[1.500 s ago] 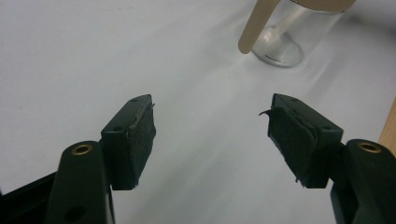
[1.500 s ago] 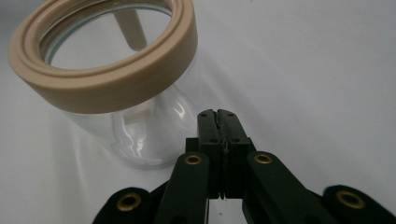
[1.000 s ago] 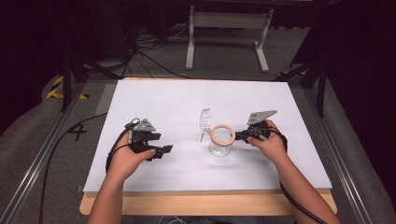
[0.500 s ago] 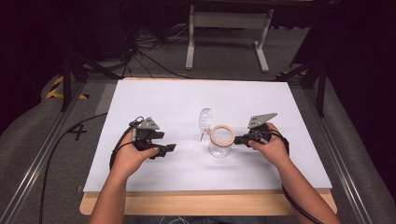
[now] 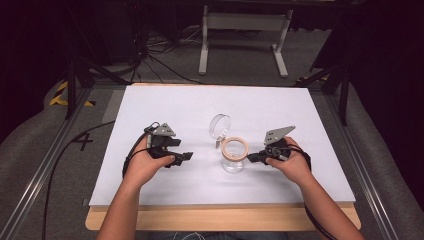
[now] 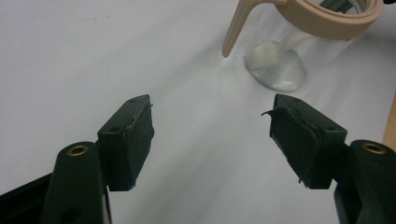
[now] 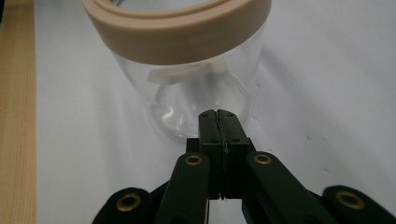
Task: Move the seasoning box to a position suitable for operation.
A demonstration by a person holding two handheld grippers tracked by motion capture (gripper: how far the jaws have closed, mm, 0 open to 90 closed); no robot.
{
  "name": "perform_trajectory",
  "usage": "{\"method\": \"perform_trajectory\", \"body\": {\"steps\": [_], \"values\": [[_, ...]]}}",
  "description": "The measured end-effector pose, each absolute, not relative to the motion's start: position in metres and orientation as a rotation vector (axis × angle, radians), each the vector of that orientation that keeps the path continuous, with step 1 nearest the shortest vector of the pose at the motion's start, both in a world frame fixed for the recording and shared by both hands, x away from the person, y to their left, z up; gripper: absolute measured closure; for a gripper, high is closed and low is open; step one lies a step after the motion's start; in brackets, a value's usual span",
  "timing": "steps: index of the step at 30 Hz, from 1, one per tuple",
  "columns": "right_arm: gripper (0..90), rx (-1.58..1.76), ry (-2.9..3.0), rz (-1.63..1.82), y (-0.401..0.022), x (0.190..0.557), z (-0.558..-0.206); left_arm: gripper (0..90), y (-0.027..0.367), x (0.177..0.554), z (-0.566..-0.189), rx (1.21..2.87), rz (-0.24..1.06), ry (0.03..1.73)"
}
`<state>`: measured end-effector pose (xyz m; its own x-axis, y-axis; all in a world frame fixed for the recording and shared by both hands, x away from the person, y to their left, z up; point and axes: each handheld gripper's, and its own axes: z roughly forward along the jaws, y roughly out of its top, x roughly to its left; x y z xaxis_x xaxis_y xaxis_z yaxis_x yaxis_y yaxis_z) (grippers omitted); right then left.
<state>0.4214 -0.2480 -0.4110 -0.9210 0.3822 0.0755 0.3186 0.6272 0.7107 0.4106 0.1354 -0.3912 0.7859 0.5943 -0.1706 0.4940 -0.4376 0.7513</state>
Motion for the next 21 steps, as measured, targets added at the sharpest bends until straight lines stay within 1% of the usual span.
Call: {"method": "perform_trajectory", "body": {"steps": [11, 21], "values": [[90.0, 0.5, 2.793, 1.206, -0.233, 0.399, -0.402, 30.7, 0.127, 0.419, -0.391, 2.127, 0.135, 0.774], [90.0, 0.446, 2.836, 1.208, -0.221, 0.39, -0.403, 30.7, 0.127, 0.421, -0.392, 2.125, 0.133, 0.775]]}}
